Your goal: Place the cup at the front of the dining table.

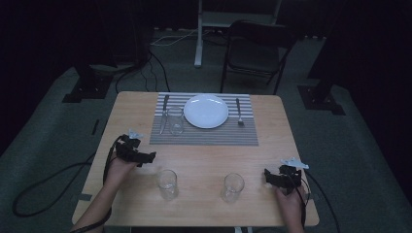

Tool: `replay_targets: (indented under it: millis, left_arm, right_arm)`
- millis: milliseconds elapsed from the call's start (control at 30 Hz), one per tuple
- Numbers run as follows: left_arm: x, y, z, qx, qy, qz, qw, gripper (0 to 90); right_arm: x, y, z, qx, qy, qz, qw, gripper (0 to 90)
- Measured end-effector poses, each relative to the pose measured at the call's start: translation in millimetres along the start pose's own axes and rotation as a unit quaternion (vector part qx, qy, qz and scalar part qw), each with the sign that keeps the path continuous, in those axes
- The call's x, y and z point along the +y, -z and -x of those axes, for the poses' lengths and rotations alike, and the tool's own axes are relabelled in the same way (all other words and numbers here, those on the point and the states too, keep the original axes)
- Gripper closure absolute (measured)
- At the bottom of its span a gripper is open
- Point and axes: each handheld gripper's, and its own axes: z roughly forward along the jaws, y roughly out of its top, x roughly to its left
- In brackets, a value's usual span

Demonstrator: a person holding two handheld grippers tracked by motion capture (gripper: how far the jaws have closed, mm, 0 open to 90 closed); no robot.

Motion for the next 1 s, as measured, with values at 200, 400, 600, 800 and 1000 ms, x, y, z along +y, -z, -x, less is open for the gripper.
replay_targets:
  millis: [200, 400, 600, 800, 1000]
  left_arm:
    - [-22.1, 8.0, -7.1, -0.009, 0.023, 0.009, 0.9997, 0.2]
    - [-36.0, 17.6, -10.8, 0.015, 0.029, 0.027, 0.9991, 0.2]
    - [-57.1, 22.4, -13.6, 0.017, 0.042, 0.039, 0.9982, 0.2]
    - [-76.6, 26.3, -16.4, 0.028, 0.054, 0.039, 0.9974, 0.2]
    - [-94.5, 38.5, -15.2, 0.041, 0.062, 0.052, 0.9958, 0.2]
  right_arm:
    - [0.0, 0.1, -0.1, 0.000, -0.001, 0.000, 1.0000, 13.8]
    - [0.0, 0.0, 0.0, 0.000, 0.000, 0.000, 1.0000, 13.8]
    - [0.0, 0.0, 0.0, 0.000, 0.000, 0.000, 1.0000, 13.8]
    - [0.0, 0.0, -0.1, 0.000, -0.001, 0.000, 1.0000, 13.8]
    - [0.1, 0.1, -0.2, 0.000, -0.001, -0.001, 1.0000, 13.8]
